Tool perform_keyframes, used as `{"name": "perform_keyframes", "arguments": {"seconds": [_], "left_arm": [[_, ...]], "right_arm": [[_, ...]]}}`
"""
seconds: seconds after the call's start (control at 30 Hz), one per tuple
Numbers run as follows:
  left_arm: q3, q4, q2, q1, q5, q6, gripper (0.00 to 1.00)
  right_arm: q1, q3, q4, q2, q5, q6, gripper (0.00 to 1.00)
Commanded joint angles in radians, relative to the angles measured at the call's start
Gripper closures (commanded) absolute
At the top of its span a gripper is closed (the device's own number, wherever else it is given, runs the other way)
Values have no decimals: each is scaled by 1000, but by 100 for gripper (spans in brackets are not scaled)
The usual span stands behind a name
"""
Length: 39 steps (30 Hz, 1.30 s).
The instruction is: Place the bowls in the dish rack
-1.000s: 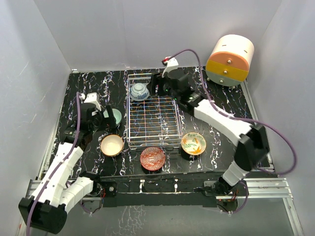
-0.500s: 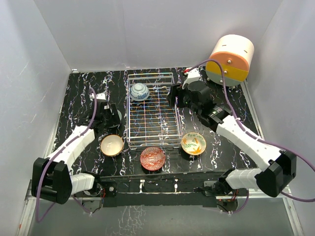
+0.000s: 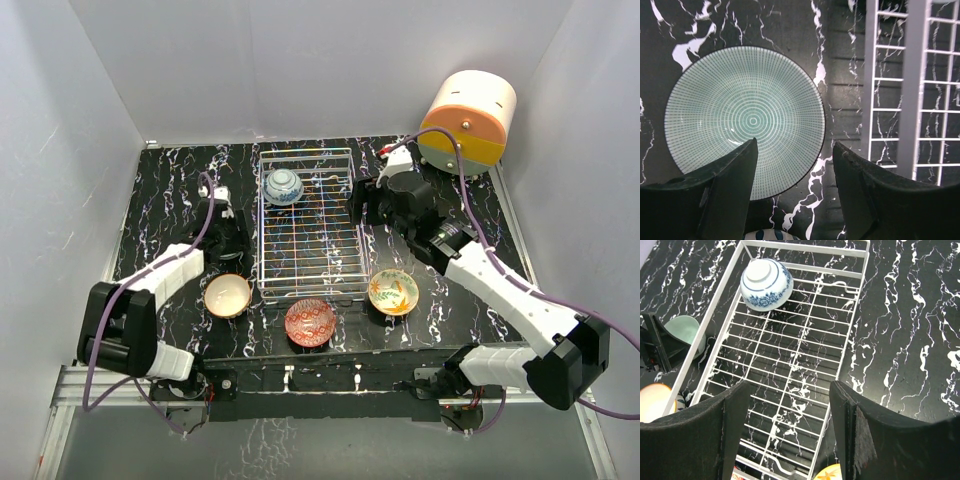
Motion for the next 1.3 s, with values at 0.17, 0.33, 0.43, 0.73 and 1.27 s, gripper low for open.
{"name": "perform_keyframes", "arguments": {"seconds": [0.17,0.33,0.43,0.73,1.27], "left_arm": [[-8,33,72,-6,-1,1,45],[-17,49,105,-5,-14,1,51],[-28,53,115,-6,-26,-5,55],[-76,85,135,-5,-58,-29,73],[-52,69,198,-8,-87,-41,100]], "right_arm": [[-21,-9,36,-53,26,-8,33],[-28,-16,39,-59,20,-6,33],[-31,-19,39,-71,19,-4,33],[-36,-27,36,-113,26,-3,33],[-39,-29,5,-171,72,-6,33]]}}
